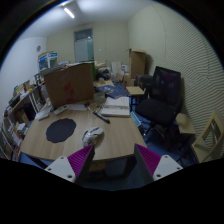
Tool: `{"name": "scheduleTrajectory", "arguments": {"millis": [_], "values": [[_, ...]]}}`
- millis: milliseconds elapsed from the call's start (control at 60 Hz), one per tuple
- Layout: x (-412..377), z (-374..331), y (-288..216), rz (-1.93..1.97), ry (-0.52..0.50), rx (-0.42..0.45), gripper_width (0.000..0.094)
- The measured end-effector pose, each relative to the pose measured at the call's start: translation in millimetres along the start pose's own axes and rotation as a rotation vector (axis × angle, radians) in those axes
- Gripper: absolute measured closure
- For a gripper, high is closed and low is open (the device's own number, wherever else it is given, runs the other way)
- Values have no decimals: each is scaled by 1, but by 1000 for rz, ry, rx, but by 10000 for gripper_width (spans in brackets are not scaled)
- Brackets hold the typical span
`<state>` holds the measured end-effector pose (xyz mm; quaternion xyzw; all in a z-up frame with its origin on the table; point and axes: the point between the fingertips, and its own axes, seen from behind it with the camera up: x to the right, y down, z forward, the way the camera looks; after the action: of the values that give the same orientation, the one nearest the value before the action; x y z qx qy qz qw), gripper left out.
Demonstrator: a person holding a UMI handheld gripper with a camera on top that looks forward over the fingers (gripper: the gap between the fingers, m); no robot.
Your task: Arrange mouse
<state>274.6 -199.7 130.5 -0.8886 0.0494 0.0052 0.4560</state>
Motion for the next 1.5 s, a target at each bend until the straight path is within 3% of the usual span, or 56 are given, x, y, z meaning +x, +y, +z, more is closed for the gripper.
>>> {"name": "scheduleTrajectory", "arguments": {"millis": [250,500,800,1000,1183,1200,1267,1433,1500], "values": [[-31,24,16,-1,-34,-13,114],[-113,100,39,25,-168,-47,118],[-121,195,47,-7,-72,-76,112],[-119,229,23,-28,-1,10,123],[-122,241,11,-28,25,112,194],[-122,241,11,-27,26,117,165],[-120,242,9,-19,40,131,400],[-120,244,11,40,64,52,489],[-126,234,4,108,25,22,527]]}}
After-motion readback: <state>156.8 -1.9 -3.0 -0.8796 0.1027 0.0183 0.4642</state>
